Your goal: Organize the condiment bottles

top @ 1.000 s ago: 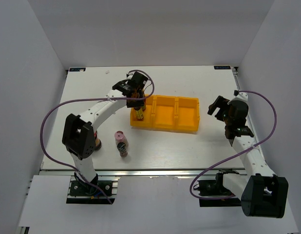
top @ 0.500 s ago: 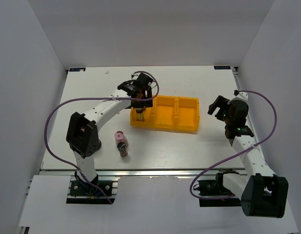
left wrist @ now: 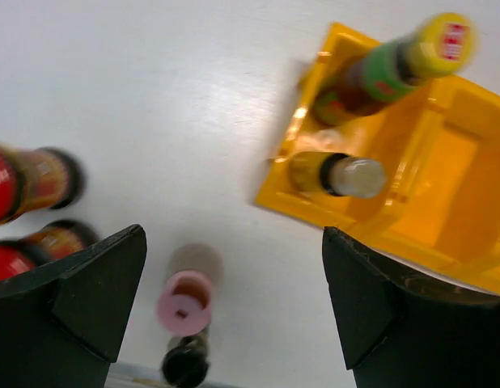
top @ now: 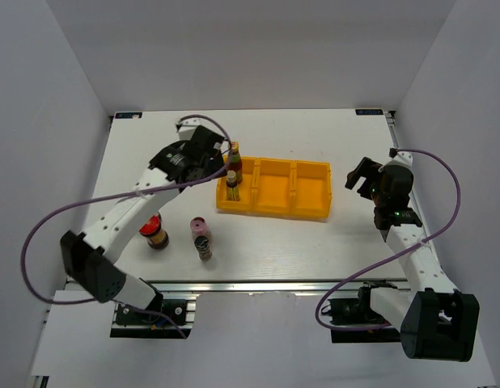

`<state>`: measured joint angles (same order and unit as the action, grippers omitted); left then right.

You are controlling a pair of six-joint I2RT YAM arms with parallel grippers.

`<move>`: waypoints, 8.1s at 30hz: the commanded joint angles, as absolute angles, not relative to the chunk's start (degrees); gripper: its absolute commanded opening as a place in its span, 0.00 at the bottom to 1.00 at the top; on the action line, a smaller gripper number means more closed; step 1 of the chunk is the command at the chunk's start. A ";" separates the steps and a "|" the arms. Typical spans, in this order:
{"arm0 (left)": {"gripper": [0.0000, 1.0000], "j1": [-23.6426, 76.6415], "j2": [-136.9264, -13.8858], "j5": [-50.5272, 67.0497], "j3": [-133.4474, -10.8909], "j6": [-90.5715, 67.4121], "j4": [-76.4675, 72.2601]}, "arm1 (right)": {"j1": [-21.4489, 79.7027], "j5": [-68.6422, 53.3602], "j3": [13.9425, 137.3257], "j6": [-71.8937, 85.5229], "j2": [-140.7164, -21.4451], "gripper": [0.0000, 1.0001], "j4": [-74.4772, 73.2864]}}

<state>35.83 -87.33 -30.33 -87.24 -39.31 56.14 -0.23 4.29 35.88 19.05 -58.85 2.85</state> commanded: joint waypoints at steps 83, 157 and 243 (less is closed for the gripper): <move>0.00 19.94 -82.44 -21.79 -93.77 -39.11 47.55 | -0.09 -9.49 34.72 18.37 -46.49 0.89 10.37; 0.73 45.00 -126.83 -19.34 -127.88 -22.41 42.18 | -0.09 -0.35 35.42 18.02 -48.43 0.89 7.21; 0.29 7.73 -59.94 -18.02 -57.03 -43.77 58.80 | -0.09 -6.50 36.04 18.90 -50.89 0.89 7.65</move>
<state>7.92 -62.00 -20.78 -51.66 -45.93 60.38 -0.23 -6.17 34.81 19.00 -51.88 5.98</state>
